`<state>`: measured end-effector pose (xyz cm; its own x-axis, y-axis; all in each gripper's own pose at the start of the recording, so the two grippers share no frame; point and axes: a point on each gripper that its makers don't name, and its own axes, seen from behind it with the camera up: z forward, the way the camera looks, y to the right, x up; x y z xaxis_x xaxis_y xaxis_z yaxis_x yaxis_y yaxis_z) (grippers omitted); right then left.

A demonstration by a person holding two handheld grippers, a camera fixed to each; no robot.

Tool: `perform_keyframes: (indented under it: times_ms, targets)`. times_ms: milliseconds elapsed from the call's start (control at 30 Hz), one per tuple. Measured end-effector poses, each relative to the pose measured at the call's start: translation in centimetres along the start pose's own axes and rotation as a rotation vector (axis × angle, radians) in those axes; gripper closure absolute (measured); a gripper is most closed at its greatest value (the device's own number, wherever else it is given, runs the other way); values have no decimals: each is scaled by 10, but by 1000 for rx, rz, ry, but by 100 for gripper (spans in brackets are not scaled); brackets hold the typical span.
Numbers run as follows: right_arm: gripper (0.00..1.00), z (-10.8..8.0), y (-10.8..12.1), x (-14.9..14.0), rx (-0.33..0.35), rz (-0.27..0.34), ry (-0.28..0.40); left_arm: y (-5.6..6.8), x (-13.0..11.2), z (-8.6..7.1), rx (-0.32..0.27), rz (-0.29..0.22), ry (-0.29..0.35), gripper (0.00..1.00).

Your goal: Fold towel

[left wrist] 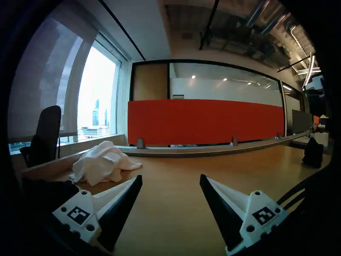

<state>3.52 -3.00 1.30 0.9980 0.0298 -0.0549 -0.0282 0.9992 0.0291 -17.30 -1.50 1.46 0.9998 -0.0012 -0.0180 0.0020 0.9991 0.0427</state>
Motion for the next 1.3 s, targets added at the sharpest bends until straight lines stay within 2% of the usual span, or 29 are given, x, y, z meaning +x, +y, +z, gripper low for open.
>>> perform_keyframes:
  times_ms: [267,400,867,1100,1300]
  targets:
    - [0,4,10,10,-5,-22,37,1,0,0,0,0,0,0]
    - [0,4,20,4,-9,-19,43,1,0,0,0,0,0,0]
    - [0,1,44,-49,-24,28,33,1,-1,0,0,0,0,0]
    - [0,2,38,-83,-4,7,17,2,-1,0,0,0,0,0]
    - [0,4,36,-110,-13,-12,2,2,-1,0,0,-1,0,0]
